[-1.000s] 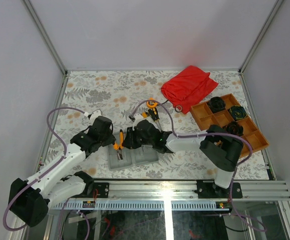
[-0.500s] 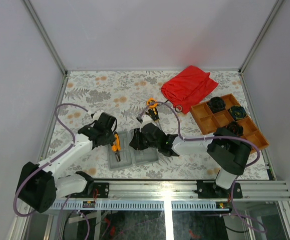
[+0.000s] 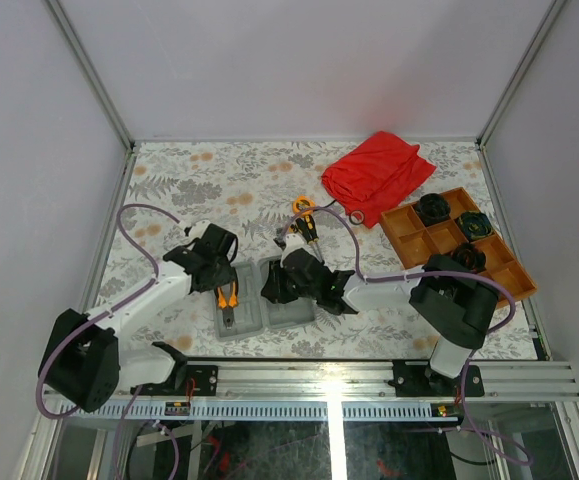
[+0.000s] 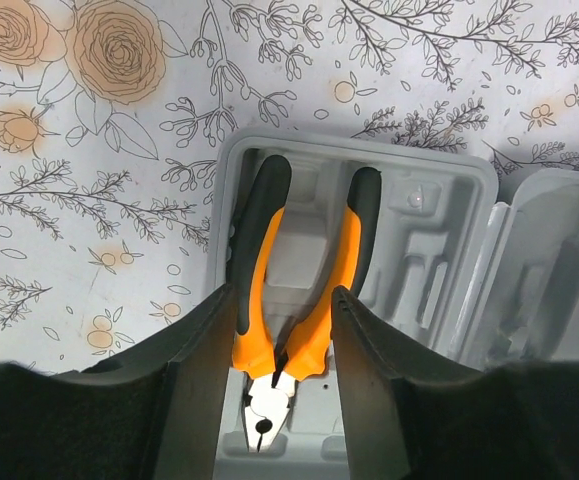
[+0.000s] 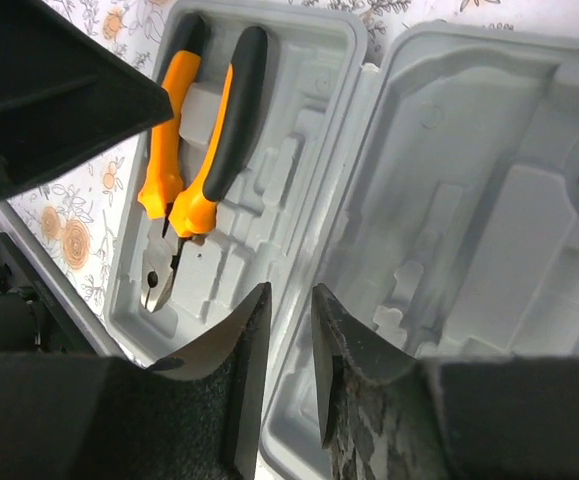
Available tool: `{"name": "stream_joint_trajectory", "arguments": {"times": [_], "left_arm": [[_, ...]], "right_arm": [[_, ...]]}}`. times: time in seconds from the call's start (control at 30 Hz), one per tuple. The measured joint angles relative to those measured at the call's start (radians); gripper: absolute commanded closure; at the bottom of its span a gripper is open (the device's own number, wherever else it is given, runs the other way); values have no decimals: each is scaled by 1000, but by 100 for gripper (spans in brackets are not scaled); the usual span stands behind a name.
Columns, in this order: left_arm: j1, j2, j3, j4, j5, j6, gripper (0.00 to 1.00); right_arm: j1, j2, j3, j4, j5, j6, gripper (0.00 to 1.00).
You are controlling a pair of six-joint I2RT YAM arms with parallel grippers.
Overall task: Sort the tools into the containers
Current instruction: Place the pliers in the storage box.
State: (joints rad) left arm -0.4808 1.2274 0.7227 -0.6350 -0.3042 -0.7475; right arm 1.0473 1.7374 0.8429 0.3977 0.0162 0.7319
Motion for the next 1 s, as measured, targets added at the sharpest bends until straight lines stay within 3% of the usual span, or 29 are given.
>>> {"name": "stream_joint_trajectory", "arguments": {"times": [0.23,0.5,0.73,1.0], "left_arm": [[0,-104,-18,18,0,-6,56],[0,-274,-184,47,-3,-69,57],[0,-254,-215,81,-1,-92,62],[5,-198,-235,164,41,-79,77]], "right_arm": [[0,0,-13,-9,-7,-5,60],[0,0,6,-88,-16,-32,59],[0,0,29,-156,-29,-63,60],[0,-2,64,-256,31,-47,63]]}}
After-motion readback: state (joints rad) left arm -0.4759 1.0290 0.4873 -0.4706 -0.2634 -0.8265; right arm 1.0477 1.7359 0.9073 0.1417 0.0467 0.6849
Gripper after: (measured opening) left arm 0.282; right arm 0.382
